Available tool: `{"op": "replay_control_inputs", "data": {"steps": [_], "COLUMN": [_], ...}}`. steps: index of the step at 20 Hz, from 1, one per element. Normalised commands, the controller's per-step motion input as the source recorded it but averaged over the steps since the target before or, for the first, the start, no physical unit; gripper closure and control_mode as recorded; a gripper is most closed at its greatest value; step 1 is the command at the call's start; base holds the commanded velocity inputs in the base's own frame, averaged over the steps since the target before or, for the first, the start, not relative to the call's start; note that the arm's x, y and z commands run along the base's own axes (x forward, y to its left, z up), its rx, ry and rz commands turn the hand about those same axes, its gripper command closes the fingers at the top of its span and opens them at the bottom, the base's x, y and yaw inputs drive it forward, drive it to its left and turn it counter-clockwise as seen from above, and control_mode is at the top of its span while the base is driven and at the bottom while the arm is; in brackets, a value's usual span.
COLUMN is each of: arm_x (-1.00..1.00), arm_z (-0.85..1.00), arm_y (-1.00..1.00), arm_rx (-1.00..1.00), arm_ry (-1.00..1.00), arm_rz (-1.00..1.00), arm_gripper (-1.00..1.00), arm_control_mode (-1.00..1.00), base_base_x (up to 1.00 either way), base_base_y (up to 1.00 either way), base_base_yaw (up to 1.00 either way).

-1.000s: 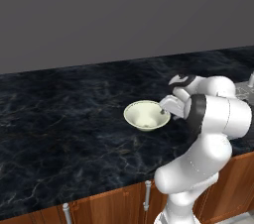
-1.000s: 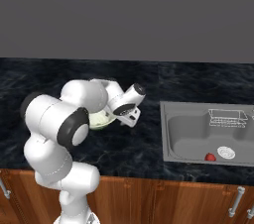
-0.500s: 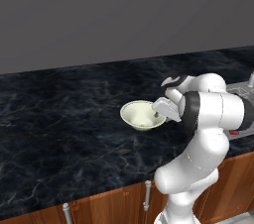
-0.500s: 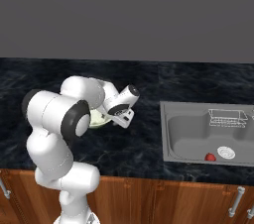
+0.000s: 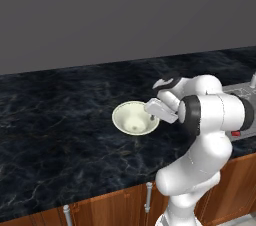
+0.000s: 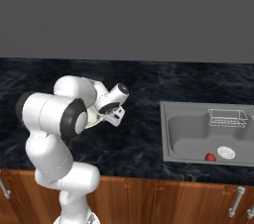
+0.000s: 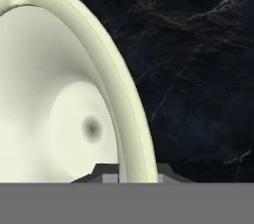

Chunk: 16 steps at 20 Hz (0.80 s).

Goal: Clear the mugs and bowl far away from the sink.

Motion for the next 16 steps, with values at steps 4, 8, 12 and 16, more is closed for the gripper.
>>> {"op": "replay_control_inputs", "data": {"steps": [4,8,12,16], "arm_x": [-0.22,-0.39,-0.63,-0.36], "arm_z": [0.23,0.32,0.34,0.41], "arm_y": [-0.12,-0.43,-0.18,-0.05], "arm_rx": [0.06,0.15,0.16,0.07], "arm_ry": [0.0,0.01,0.01,0.1], "arm_rz": [-0.26,-0.46,-0.6,-0.62], "arm_gripper": [1.0,1.0,1.0,1.0], "arm_control_mode": [-1.0,-1.0,-1.0,-1.0], "base_base_x": [0.0,0.0,0.0,0.0], "base_base_y": [0.0,0.0,0.0,0.0], "base_base_yaw": [0.0,0.0,0.0,0.0]}}
